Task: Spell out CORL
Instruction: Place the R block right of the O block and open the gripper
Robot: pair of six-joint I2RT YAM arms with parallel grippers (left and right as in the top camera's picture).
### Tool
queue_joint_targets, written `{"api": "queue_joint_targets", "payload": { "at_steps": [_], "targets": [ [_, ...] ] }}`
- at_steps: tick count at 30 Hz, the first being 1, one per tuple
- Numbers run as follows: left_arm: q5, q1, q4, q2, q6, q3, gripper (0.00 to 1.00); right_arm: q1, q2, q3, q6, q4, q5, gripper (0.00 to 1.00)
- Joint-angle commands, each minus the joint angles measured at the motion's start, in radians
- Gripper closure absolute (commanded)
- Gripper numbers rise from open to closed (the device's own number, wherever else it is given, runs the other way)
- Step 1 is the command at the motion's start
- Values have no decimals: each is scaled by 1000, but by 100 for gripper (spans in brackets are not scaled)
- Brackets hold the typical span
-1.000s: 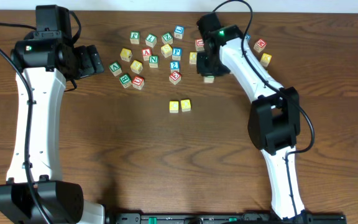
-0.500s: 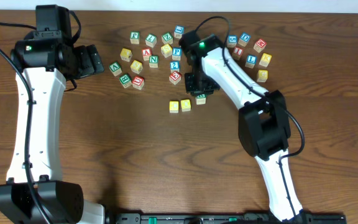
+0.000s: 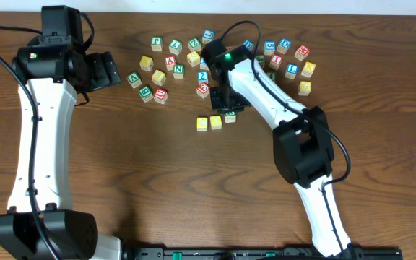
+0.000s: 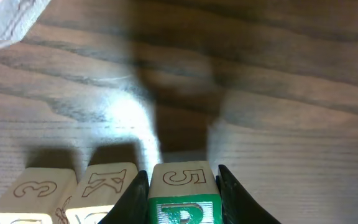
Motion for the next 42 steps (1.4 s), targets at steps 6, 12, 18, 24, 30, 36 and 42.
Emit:
{"api": "queue_joint_targets", "payload": {
  "at_steps": [6, 12, 18, 24, 30, 36, 42],
  "targets": [
    [-12, 2, 1, 7, 16, -4, 1, 17, -32, -35, 23, 4, 16, 76],
    [-12, 2, 2, 7, 16, -4, 1, 17, -32, -49, 23, 29, 16, 74],
    [-12, 2, 2, 7, 16, -4, 1, 17, -32, -52, 23, 27, 16, 61],
    [-12, 2, 2, 7, 16, -4, 1, 17, -32, -51, 22, 26, 15, 57],
    [-12, 2, 2, 7, 16, -4, 1, 11, -32, -42, 22, 28, 8, 59],
    [-12, 2, 1, 7, 16, -4, 1, -7, -32, -9, 22, 9, 8, 62],
    [-12, 2, 2, 7, 16, -4, 1, -3, -32, -10, 22, -25, 8, 64]
  ]
}}
